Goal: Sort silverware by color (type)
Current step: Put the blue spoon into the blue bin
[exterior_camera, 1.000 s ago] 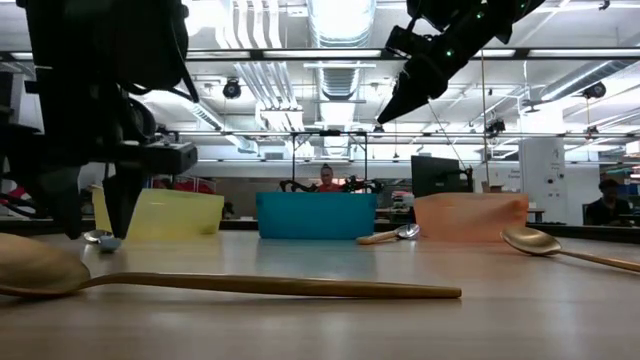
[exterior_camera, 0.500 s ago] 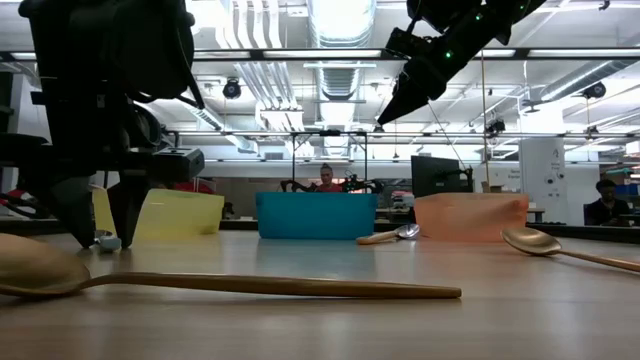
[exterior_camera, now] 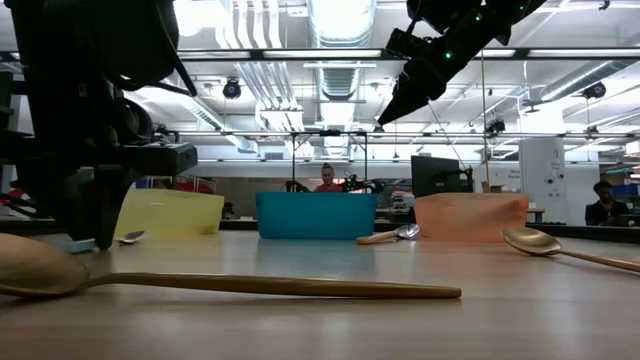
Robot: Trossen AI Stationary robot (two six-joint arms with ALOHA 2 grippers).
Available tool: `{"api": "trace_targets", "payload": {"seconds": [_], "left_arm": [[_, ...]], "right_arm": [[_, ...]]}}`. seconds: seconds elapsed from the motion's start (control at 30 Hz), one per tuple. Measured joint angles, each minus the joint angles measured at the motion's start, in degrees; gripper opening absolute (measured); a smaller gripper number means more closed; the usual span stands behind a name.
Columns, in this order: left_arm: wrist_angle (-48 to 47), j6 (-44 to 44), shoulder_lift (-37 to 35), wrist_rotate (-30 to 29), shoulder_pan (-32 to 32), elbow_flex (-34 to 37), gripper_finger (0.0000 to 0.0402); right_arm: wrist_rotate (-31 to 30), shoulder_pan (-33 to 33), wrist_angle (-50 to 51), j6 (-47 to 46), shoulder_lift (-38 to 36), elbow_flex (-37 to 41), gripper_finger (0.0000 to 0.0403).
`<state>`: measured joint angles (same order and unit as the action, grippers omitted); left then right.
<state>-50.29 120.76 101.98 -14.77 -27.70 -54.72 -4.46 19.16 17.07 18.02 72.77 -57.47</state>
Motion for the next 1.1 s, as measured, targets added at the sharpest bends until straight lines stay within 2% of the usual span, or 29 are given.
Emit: {"api": "trace_targets", "payload": {"seconds": [0.17,0.27,0.5,0.6,0.8,1.1], "left_arm": [[0.8,0.6,-1.3,1.3,-0.8,0.1,0.0017],[1.7,0.5,-2.5,3.1,-1.3,0.1,0.0015],[-1.4,-5.0,-3.2,2.3,-2.1,-6.5,0.0012],[-5.1,-10.3,-3.3,1.1,-1.6,-11.0,0.0012],[-13.9,-20.8,-3.4,-5.4,2.4,-18.7,0.0012],[-13.7,-43.9,-3.4,-11.2,14.1,-22.7,0.0013]], "right_arm": [[0.0,0.0,0.0,0.0,0.0,0.0,0.0176],[0.0,0.0,0.0,0.0,0.0,0.0,0.0176],[0.0,0.0,0.3,0.0,0.0,0.3,0.0176],[0.0,0.0,0.4,-0.3,0.0,0.4,0.0176],[0.0,0.0,1.4,-1.6,0.0,0.4,0.0176],[0.0,0.0,7.5,-4.7,0.0,0.8,0.0176]]}}
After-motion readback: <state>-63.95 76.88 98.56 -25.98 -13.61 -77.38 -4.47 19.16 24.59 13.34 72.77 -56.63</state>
